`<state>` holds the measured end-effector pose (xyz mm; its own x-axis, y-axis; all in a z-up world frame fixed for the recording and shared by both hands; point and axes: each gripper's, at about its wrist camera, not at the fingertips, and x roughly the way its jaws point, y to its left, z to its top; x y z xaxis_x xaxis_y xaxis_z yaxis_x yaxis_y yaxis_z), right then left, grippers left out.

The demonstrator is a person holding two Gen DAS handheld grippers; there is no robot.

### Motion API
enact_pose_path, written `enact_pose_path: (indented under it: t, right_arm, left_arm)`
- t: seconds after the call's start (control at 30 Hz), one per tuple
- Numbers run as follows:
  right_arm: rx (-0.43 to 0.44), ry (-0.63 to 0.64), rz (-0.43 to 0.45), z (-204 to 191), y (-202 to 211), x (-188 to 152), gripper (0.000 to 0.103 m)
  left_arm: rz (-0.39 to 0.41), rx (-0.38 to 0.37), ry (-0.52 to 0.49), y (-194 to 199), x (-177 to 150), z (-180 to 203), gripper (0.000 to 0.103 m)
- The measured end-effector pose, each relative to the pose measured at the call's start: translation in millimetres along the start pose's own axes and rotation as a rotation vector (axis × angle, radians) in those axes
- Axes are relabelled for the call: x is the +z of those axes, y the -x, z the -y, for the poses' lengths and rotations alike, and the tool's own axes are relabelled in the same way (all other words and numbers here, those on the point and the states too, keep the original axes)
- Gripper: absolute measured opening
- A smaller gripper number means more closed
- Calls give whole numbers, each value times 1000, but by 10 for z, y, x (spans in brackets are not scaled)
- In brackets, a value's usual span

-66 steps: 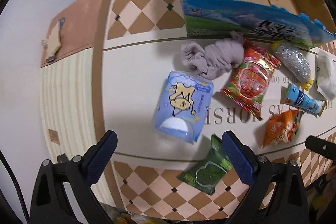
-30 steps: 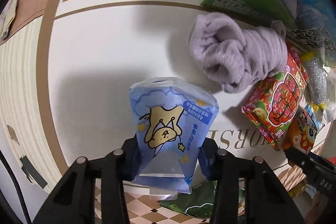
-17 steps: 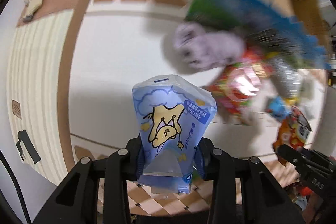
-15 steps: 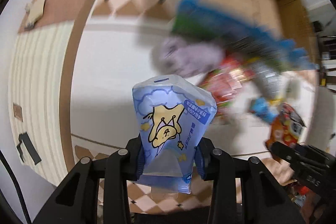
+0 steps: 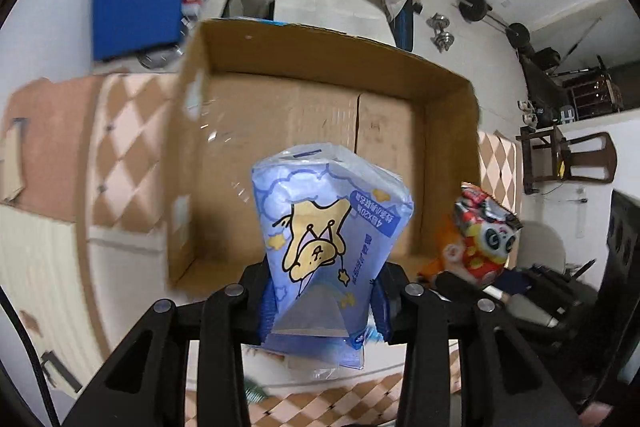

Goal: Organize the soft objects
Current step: 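Carry both packs into the cardboard box and open both tools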

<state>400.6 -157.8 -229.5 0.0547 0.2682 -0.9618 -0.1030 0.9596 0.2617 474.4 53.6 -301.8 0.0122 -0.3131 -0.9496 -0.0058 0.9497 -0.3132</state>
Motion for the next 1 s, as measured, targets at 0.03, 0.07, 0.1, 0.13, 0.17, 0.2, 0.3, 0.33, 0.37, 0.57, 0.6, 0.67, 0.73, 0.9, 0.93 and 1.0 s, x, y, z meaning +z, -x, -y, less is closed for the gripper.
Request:
enact_pose_path:
  t: [0.03, 0.07, 0.1, 0.13, 0.17, 0.2, 0.3, 0.33, 0.37, 0.57, 0.6, 0.67, 0.73, 0.9, 0.93, 1.0]
  right_arm:
    - [2, -4, -15, 43, -95, 162, 39]
    - [0, -7, -29, 81, -197, 312, 39]
    - [-1, -1, -44, 105, -265, 407, 39]
    - [-7, 5, -61, 134, -373, 536, 39]
    - [-18, 6, -71, 165, -473, 651, 39]
    - [-28, 10, -82, 140, -568, 745, 39]
    - [-46, 19, -118, 200, -925, 967, 39]
    - [-52, 23, -130, 186, -1061, 1056, 39]
    - [-61, 27, -139, 205, -1139, 1086, 39]
    - [-91, 38, -181, 294, -1419, 1266, 40]
    - [-94, 39, -184, 306, -1450, 1279, 40]
    - [-100, 42, -188, 345, -1470, 1298, 40]
    - [-89, 42, -203, 355, -1508, 1310, 40]
    - [-75, 48, -209, 352, -1492, 1311, 42]
    - [-79, 48, -203, 353, -1470, 1302, 44]
    - [-81, 46, -198, 369, -1445, 1343, 63]
  left_arm:
    - [-15, 1, 11, -41, 66, 29, 35]
    - [-34, 8, 16, -107, 154, 76, 35]
    - [-51, 10, 19, -152, 231, 134, 35]
    - [-75, 19, 32, -282, 360, 121, 35]
    - [-95, 21, 34, -370, 426, 122, 35]
    - [-120, 23, 37, -499, 531, 99, 35]
    - [-148, 44, 35, -666, 667, 154, 35]
    - [-156, 47, 30, -721, 723, 182, 35]
    - [-164, 48, 25, -764, 760, 214, 36]
    - [-219, 51, 20, -1036, 946, 250, 38]
    - [-232, 54, 14, -1077, 958, 255, 38]
    - [-257, 52, 4, -1130, 956, 273, 39]
    - [-274, 53, 4, -1177, 956, 280, 40]
    - [-299, 18, 36, -1200, 970, 294, 67]
    - [-289, 20, 27, -1172, 972, 307, 80]
    - [-263, 33, -1, -1079, 957, 352, 92]
